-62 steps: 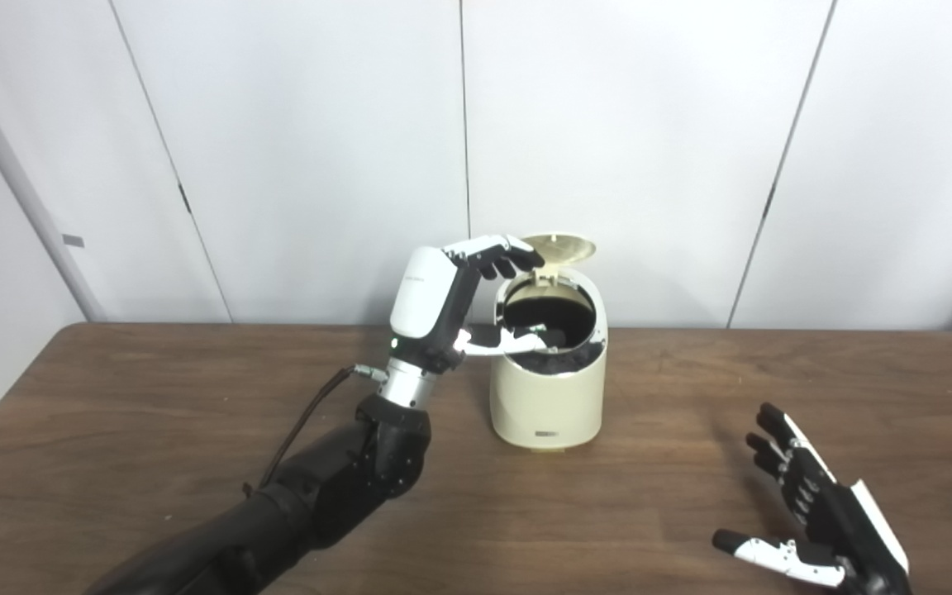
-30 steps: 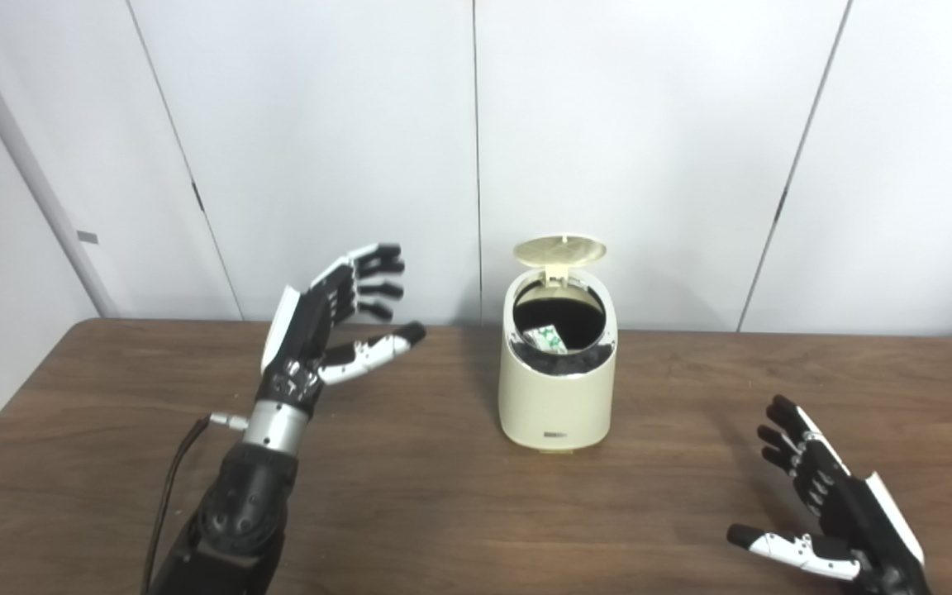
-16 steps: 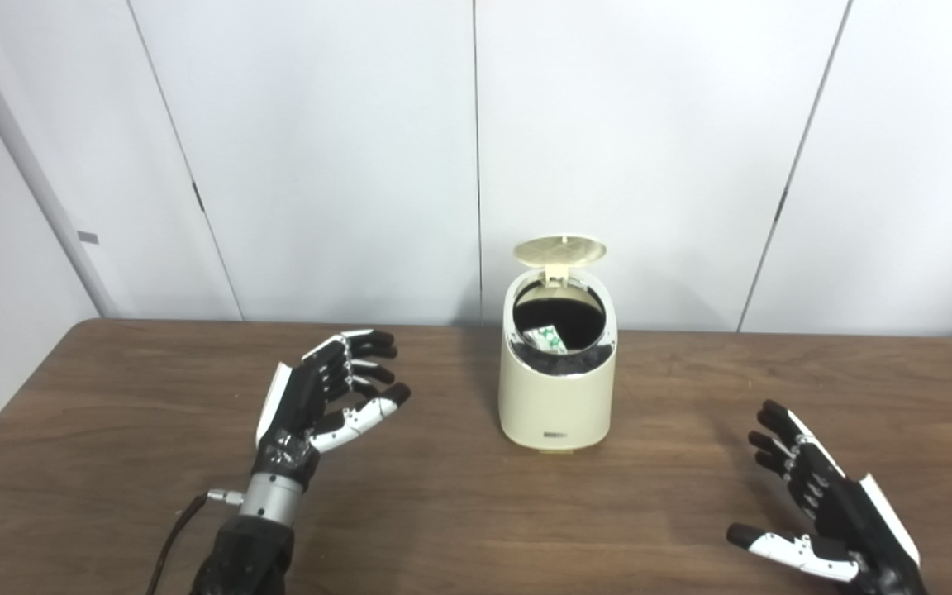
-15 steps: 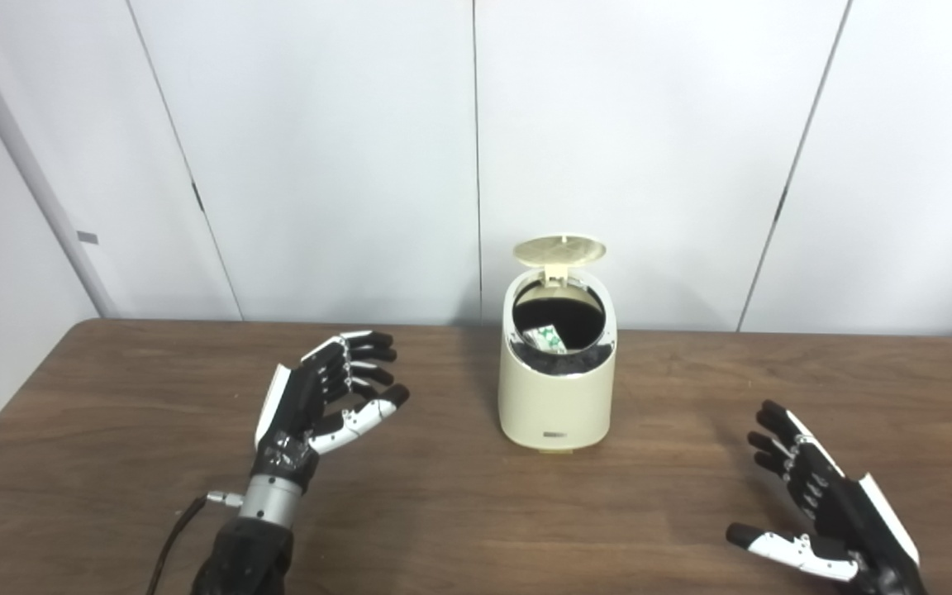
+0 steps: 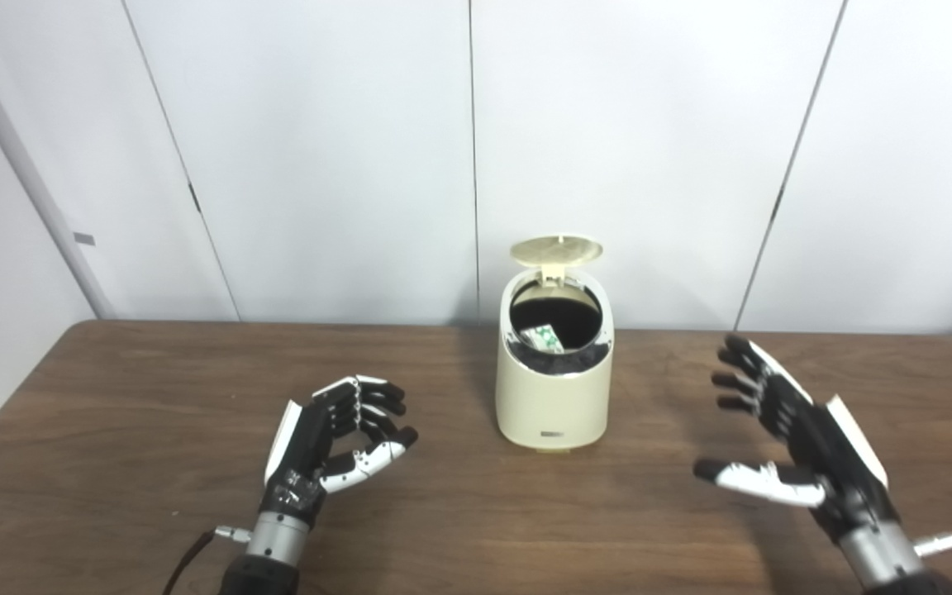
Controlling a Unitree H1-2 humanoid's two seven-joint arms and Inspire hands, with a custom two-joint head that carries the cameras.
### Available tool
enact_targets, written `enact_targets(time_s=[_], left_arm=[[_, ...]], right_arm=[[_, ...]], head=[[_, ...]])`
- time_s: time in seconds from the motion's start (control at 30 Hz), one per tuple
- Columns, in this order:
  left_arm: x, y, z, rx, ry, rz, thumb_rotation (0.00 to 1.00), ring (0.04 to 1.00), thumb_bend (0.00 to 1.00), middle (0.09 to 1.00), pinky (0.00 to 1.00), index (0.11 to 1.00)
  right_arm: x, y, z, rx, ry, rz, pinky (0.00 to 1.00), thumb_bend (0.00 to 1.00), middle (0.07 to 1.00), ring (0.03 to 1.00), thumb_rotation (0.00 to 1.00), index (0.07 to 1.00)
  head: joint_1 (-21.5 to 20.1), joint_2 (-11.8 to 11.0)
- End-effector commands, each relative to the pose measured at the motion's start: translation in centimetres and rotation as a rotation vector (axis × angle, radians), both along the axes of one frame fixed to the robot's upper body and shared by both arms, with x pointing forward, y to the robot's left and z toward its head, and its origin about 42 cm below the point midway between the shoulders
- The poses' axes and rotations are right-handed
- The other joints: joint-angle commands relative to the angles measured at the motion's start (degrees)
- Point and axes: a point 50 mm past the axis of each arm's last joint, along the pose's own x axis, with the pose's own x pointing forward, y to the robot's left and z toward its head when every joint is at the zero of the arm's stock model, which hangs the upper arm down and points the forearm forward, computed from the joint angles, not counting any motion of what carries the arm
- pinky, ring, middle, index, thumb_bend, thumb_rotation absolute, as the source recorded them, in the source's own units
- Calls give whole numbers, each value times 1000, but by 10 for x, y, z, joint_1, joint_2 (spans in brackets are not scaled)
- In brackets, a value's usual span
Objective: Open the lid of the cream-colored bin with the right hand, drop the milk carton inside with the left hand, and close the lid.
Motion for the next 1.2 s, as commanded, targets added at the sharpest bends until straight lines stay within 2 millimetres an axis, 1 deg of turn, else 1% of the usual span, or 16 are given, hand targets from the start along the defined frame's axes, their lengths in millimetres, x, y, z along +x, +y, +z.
enact_targets(time_s=[0.0,0.03,0.07,0.13,0.23,0.3,0.4,0.47,0.53,0.63,0.73,0.83,0.9,0.97,1.07,1.17], left_arm=[[0,0,-3,1,-17,-11,81,444,599,548,368,592],[0,0,-4,-2,-15,-14,71,448,599,550,369,594],[0,0,-5,-3,-16,-13,66,450,599,551,370,595],[1,1,-7,-4,-21,-8,66,447,603,554,363,600],[2,1,-9,-7,-23,-3,109,445,619,552,360,597],[2,2,-10,-7,-23,-2,125,452,626,558,364,598],[2,2,-11,-16,-23,-3,140,458,632,561,365,598],[2,2,-11,-16,-22,-3,142,463,633,561,369,598],[3,3,-12,-13,-23,-6,136,476,628,569,384,601],[4,4,-13,-12,-23,-9,142,485,634,573,392,601],[5,3,-13,-16,-22,-11,128,496,638,576,405,598],[5,4,-13,-12,-24,-10,110,499,630,578,411,597],[5,4,-13,-5,-24,-7,118,495,630,576,408,597],[5,3,-13,-6,-24,-8,124,495,633,576,406,598],[5,2,-14,-14,-27,-10,118,498,639,578,406,597],[5,1,-13,-11,-28,-7,100,499,636,576,407,594]], right_arm=[[11,5,36,-43,-120,-1,722,730,868,794,277,884],[14,7,42,-57,-135,-5,696,740,863,781,268,873],[19,12,53,-67,-151,-1,682,745,861,775,264,867],[27,19,68,-80,-163,10,650,754,870,775,241,859],[38,28,90,-109,-166,21,640,756,874,803,255,868],[42,32,99,-119,-162,27,660,749,876,822,259,871],[55,38,114,-123,-168,46,757,733,880,862,306,871],[62,43,123,-138,-178,51,791,719,879,880,331,864],[71,49,134,-172,-192,45,828,653,886,898,389,856],[79,54,146,-229,-203,29,825,613,893,905,448,864],[89,59,160,-316,-213,17,829,651,899,912,505,880],[95,64,171,-419,-216,11,853,644,913,920,556,890],[98,69,178,-486,-220,16,858,630,922,931,586,900],[99,72,182,-531,-216,25,865,636,922,940,589,901],[101,76,187,-585,-193,48,896,672,942,978,611,905],[98,81,189,-615,-190,73,916,663,944,993,609,902]], head=[[0,0],[0,0],[-9,-3],[-9,-3],[-13,-4],[-14,-5],[-16,-5],[-18,-6],[-20,-7],[-20,-7],[-20,-8],[-21,-7],[-21,-7],[-19,-7],[-18,-7],[-16,-4]])
